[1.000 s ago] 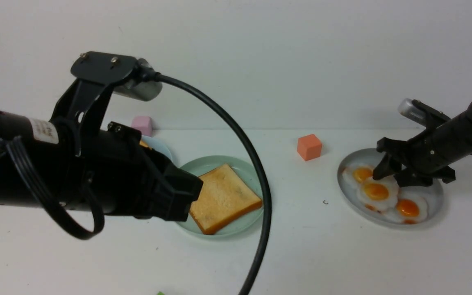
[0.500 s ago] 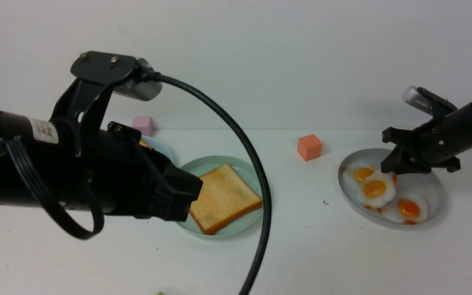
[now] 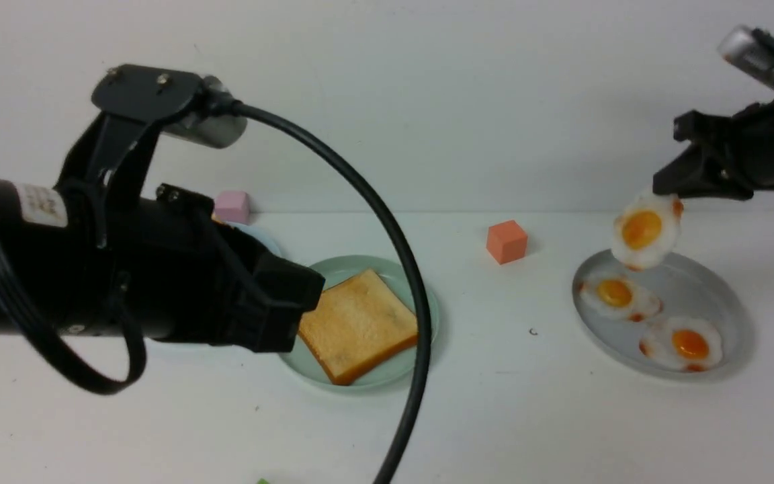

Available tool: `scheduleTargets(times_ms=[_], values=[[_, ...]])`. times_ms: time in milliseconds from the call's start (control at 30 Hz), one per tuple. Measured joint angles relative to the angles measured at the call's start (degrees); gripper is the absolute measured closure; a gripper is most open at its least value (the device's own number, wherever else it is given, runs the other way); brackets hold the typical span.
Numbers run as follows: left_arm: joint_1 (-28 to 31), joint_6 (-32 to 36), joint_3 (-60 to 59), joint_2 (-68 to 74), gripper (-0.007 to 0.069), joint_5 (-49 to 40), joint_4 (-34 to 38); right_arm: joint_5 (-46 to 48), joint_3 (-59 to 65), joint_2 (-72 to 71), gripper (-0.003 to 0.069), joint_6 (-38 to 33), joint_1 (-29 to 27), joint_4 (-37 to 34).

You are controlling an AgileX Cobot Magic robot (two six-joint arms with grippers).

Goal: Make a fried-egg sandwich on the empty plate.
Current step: Use the right arm to place the fried egg on the slice of bread in the middle

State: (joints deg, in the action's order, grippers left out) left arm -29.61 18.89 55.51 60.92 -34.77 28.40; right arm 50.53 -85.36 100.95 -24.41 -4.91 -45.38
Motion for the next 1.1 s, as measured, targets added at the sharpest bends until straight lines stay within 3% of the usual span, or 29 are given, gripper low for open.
scheduleTargets(times_ms=[167,233,467,733,1100], values=[[0.00,0.00,0.00,-5.50,0.0638,-0.94,-1.11,0.34,0.00,-0.23,0.0579,-1.66,7.41,-5.81],[0.00,0.00,-0.11,-9.55,0.0638,-2.05,-2.59,-1.55,0.00,1.35,0.0579,-2.34,13.84,-8.92],[0.00,0.00,-5.32,-20.33,0.0638,-0.88,-4.25,-8.89,0.00,9.12,0.0579,-5.47,24.73,-17.05],[0.00,0.00,-12.55,-25.92,0.0638,0.73,-5.24,-10.51,-4.82,19.72,0.0579,-8.93,27.28,-28.04],[0.00,0.00,-12.74,-26.11,0.0638,2.44,-5.29,-14.19,-5.58,24.65,0.0579,-8.78,27.23,-30.69]])
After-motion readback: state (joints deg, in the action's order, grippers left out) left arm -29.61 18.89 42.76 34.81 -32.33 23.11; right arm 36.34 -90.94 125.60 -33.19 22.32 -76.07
